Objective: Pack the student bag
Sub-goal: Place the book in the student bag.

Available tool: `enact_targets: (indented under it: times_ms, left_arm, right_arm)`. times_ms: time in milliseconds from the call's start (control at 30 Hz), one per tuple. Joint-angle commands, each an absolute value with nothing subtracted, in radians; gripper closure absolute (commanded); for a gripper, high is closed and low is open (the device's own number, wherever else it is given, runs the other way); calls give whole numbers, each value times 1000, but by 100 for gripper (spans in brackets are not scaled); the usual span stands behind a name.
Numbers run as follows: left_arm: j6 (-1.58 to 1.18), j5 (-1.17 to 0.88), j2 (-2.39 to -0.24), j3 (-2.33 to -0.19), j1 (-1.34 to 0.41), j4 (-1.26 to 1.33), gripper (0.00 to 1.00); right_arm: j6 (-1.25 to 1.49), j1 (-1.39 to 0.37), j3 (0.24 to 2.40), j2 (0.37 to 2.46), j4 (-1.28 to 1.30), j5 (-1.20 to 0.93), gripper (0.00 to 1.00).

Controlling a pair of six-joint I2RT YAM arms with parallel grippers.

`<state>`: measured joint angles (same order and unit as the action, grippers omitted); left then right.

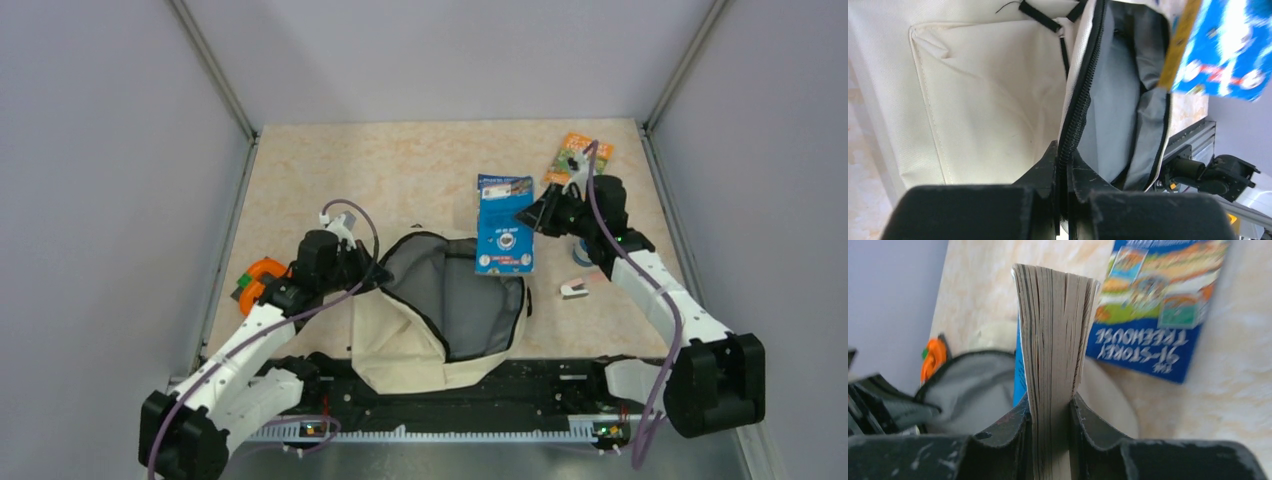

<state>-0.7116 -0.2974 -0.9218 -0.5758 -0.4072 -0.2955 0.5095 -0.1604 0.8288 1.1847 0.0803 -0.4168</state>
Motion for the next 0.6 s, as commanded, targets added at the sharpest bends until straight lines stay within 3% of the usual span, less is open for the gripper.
enact_targets:
  times_ms: [0,200,567]
  left_arm:
    - [-657,-253,-810,-618,-404,-288,100]
    - [-646,-278,-752,-607,-405,-281,100]
    - [-613,-400,-708,-616,-404,-213,100]
  right_arm:
    - [555,-301,772,1094,116,-450,100]
    - [649,-480,673,1057,106,-381,100]
    - [745,-560,568,1107,-16,-282,100]
